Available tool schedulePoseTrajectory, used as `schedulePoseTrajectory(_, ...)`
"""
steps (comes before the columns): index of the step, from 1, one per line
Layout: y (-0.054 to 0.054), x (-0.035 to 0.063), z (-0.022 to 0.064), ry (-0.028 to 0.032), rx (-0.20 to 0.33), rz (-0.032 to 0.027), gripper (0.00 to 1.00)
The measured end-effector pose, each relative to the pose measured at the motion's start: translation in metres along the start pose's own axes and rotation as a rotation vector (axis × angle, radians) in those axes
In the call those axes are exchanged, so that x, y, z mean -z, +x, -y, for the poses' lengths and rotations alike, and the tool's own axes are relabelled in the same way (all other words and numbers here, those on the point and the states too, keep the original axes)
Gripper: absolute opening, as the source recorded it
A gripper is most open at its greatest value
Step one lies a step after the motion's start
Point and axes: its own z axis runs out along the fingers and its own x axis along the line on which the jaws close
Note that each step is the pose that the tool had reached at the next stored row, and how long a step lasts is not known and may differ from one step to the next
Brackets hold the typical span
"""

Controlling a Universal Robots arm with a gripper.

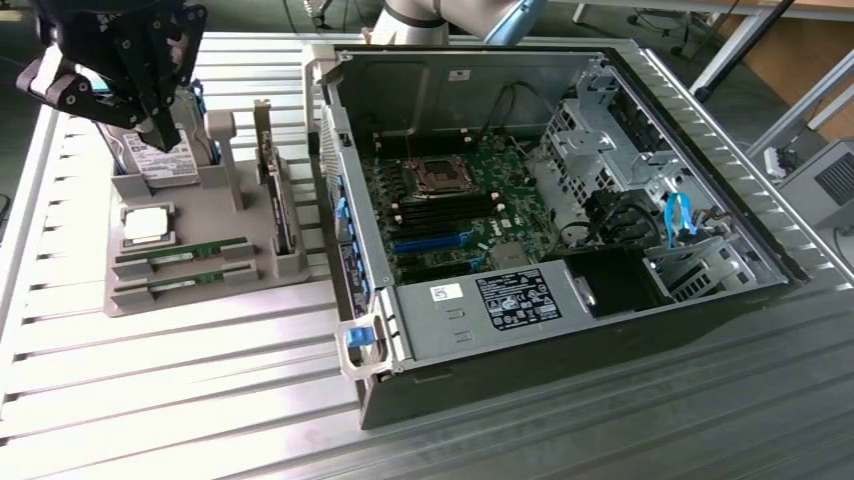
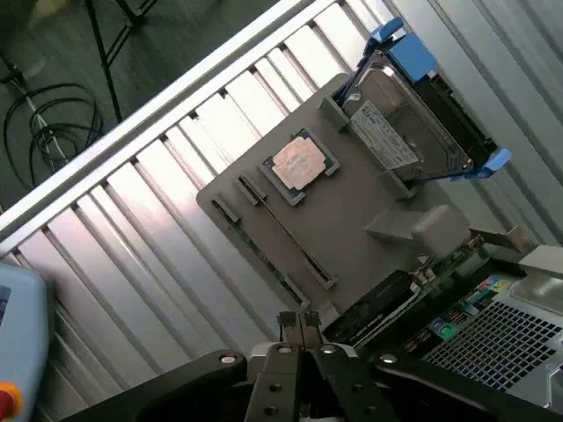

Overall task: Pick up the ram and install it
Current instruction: 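Pick up the ram and move it above insertion slot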

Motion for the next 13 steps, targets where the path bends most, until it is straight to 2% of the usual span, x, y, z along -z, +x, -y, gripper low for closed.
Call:
schedulePoseTrajectory(2,0.0000,0.0000,0.0000,-0.0003,0.025,-0.0012,0.09)
schedulePoseTrajectory(5,0.0000,0.0000,0.0000,-0.0012,0.103,-0.0047,0.09)
schedulePoseTrajectory(10,0.0000,0.0000,0.0000,-0.0020,0.183,-0.0085,0.09)
schedulePoseTrajectory(13,0.0000,0.0000,0.0000,-0.0031,0.296,-0.0138,0.09)
